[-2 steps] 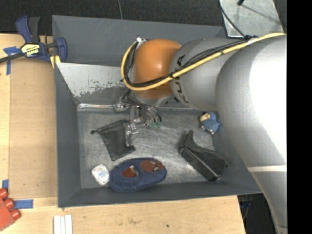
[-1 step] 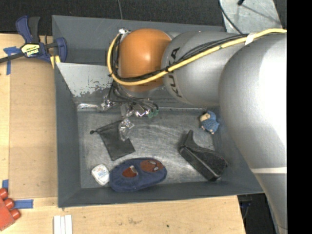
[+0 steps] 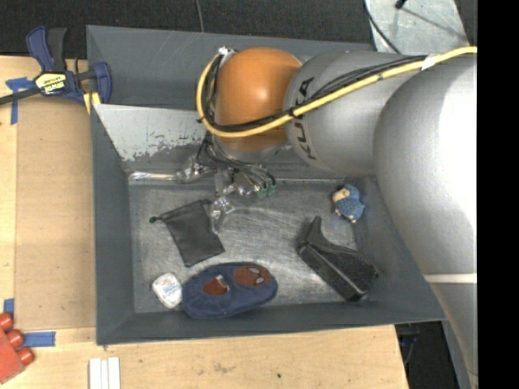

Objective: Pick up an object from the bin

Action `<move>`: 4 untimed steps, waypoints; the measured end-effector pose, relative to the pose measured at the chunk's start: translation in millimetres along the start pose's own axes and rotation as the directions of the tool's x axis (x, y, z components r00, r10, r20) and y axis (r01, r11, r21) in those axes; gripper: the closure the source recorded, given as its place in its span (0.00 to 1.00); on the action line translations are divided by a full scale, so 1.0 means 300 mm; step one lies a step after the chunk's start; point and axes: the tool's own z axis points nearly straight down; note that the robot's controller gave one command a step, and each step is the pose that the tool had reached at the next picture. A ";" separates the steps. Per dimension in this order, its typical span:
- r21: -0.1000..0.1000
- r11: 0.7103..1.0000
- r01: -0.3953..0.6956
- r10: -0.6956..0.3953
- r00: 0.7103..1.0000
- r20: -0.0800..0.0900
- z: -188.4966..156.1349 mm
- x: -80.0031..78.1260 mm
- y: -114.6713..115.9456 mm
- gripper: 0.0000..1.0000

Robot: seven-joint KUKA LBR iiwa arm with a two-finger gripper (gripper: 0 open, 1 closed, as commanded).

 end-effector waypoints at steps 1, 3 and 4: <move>0.000 0.982 -0.189 0.189 0.982 0.005 0.089 0.025 0.018 0.00; 0.000 0.982 -0.190 0.190 0.982 0.017 0.070 0.008 0.014 1.00; 0.001 0.982 -0.189 0.189 0.982 0.011 -0.138 -0.002 0.012 1.00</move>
Offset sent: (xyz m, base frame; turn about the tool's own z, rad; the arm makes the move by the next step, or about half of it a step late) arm -0.0118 0.0019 -0.0306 0.1900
